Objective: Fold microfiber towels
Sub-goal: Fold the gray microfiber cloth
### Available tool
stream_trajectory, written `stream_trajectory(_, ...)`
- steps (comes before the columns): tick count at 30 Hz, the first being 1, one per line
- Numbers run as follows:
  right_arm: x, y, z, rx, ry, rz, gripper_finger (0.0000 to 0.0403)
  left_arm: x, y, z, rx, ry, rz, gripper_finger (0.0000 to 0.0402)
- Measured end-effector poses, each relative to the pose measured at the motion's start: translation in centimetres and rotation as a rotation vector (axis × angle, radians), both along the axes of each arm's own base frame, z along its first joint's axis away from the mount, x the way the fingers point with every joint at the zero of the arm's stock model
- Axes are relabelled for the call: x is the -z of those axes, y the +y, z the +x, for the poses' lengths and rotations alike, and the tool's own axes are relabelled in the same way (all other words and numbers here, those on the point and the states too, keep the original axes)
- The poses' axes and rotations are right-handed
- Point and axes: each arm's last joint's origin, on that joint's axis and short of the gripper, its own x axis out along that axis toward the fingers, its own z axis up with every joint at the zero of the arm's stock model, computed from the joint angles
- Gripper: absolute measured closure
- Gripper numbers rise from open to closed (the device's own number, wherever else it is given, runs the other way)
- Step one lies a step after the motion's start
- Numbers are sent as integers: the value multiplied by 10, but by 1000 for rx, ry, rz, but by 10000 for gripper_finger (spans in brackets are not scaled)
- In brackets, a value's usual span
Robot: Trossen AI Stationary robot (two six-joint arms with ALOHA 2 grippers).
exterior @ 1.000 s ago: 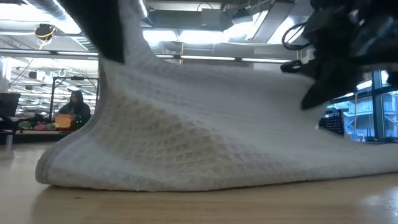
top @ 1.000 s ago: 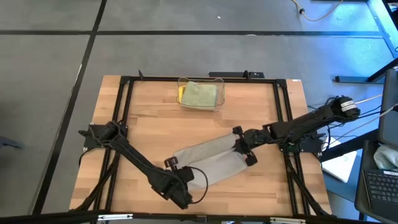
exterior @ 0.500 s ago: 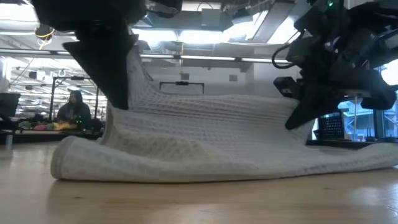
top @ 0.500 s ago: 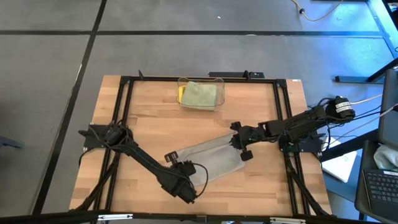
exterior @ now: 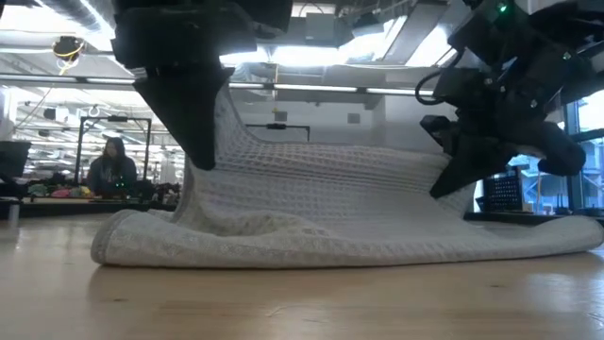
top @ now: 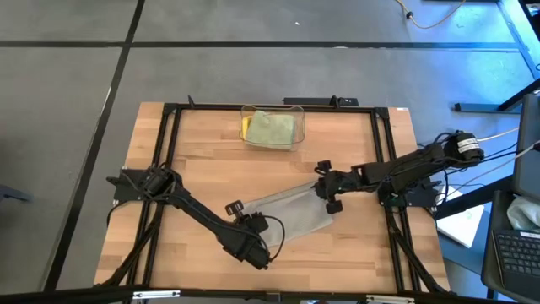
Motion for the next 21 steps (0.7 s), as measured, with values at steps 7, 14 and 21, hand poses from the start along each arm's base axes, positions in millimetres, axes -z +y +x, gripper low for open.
stream_trajectory(7, -1, -3, -4, 0, 33, 95, 383, 0, 2, 1, -8, 0, -2, 401)
stream_trajectory(14, 1, -9, -5, 58, 38, 60, 315, 0, -4, -3, -22, -7, -14, 374)
stream_trajectory(21, 0, -11, -4, 100, 23, 26, 259, -1, -4, -11, -59, 22, 28, 352)
